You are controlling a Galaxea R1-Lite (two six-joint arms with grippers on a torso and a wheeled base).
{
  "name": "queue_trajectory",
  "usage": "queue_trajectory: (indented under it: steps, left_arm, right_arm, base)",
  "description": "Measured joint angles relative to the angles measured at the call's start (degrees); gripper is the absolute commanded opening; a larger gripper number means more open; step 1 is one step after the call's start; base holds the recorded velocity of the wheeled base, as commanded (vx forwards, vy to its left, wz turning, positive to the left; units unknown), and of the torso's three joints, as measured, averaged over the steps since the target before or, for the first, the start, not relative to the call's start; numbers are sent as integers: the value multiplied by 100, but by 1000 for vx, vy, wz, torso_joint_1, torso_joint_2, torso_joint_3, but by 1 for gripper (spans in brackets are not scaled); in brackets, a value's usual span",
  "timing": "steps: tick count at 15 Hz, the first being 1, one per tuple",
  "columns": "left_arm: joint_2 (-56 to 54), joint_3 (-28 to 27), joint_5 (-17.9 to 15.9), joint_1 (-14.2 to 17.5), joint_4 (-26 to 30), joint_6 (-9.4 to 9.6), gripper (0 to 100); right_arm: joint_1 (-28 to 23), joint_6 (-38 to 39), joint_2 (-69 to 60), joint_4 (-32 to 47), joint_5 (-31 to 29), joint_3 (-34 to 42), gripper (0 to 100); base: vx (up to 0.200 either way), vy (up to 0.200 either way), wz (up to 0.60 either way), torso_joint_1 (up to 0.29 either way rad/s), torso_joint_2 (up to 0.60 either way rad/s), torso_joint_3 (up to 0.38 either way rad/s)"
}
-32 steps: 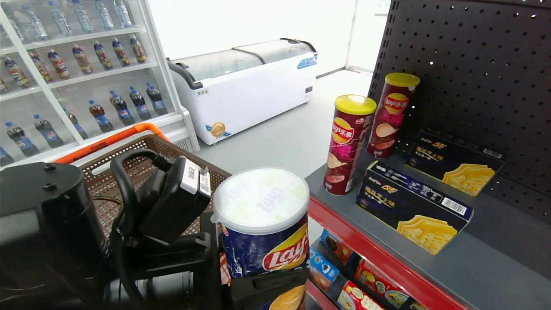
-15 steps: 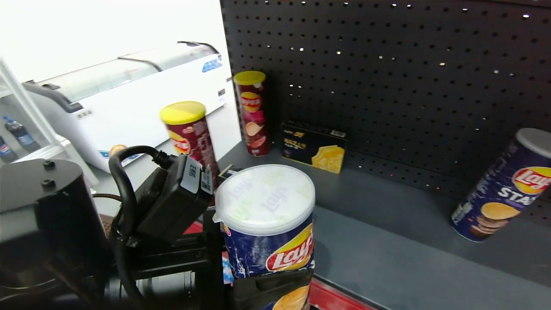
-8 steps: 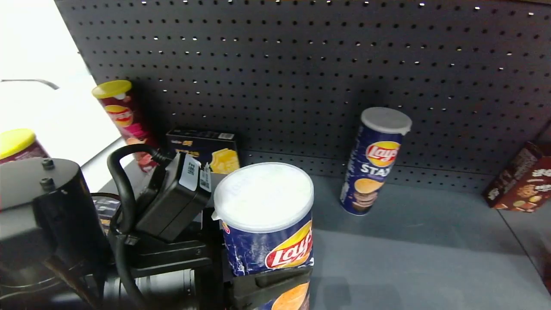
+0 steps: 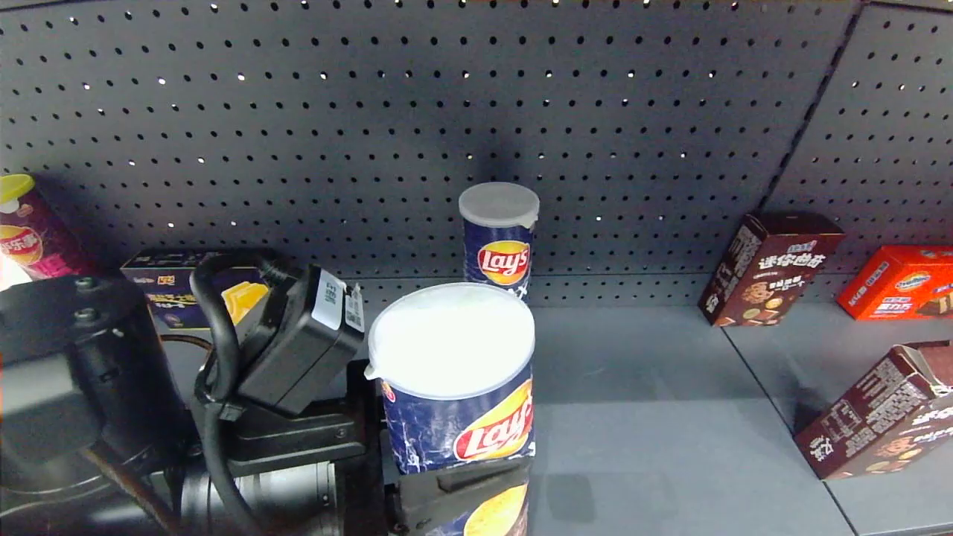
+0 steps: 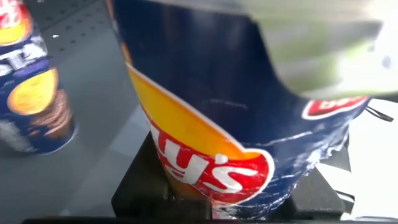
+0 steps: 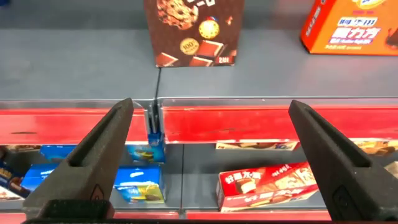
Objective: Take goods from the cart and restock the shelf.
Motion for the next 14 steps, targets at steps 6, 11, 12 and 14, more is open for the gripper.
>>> queue_trajectory:
  steps: [6,11,12,14]
  left_arm:
    - [-196,72,-11,532,-7,-5,0]
    - [-408,210,11,1289,-11,87,0]
    - [-414,210,9,1369,-11,196,0]
    - [-413,196,6,1443,-11,233,0]
  right_arm:
    - [5,0,0,-7,0,0,100]
    - [5,0,0,-2,0,0,100]
    - [2,0,0,-2,0,0,100]
    - [2,-6,0,-2,0,0,100]
  base:
    - [0,0,0,0,0,0]
    - [0,0,0,0,0,0]
    - [0,0,0,0,0,0]
    - [0,0,0,0,0,0]
